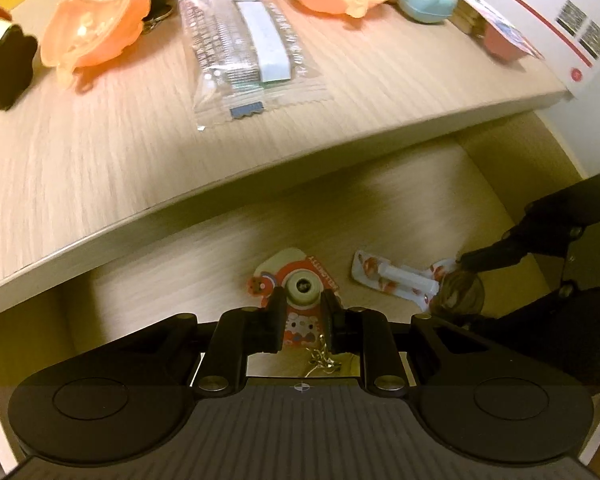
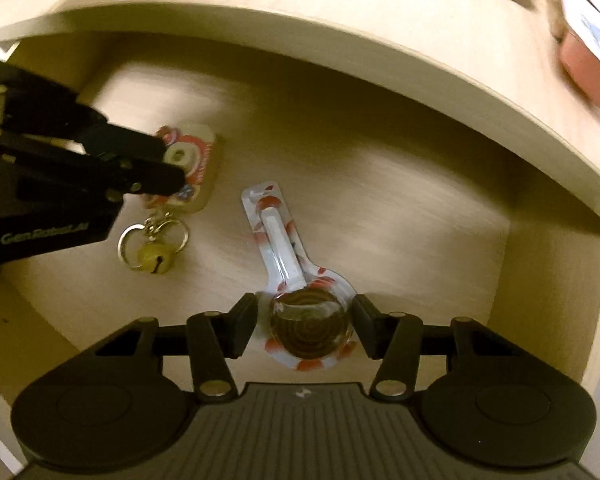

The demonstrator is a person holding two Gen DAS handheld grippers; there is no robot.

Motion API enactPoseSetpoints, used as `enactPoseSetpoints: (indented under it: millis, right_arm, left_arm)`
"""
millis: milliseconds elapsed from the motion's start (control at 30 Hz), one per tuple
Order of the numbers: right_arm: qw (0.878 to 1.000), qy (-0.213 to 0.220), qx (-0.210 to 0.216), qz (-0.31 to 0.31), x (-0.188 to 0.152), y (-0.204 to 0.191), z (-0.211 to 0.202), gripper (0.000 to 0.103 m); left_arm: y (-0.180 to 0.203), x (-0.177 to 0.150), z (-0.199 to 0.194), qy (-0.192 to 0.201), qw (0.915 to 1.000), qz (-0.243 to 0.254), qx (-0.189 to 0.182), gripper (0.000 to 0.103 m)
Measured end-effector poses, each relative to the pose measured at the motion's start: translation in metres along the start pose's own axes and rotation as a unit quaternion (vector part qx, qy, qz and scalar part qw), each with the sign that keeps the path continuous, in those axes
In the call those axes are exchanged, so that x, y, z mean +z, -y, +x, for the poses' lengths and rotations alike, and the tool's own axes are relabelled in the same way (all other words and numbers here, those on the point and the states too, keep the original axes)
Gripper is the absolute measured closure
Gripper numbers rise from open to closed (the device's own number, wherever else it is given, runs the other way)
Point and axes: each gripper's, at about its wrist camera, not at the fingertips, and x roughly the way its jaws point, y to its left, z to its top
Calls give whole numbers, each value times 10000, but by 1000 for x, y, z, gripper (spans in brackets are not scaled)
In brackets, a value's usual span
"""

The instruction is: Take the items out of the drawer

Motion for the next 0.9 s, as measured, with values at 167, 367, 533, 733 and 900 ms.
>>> enactPoseSetpoints:
  millis: [167, 367, 533, 733, 900]
  right_arm:
    - [9993, 73, -48, 362, -12, 7, -1, 58]
    - [9946, 187, 110, 1019, -23, 24, -1, 58]
    - [9955, 165, 139, 927, -23, 19, 2, 54]
    - [9945, 181, 242, 999, -19, 13, 7, 51]
    - [9943, 191, 290, 1006, -17, 10, 10, 49]
  left_arm:
    - [7, -4, -4, 334, 9969, 709, 57, 80]
    - [14, -8, -5, 549, 9932, 1023, 54, 81]
    - [8, -8, -7, 551, 9952, 812, -22, 81]
    - [7, -6, -1, 523, 9955, 794, -20, 81]
    - [5, -5, -2, 485, 9958, 779, -37, 81]
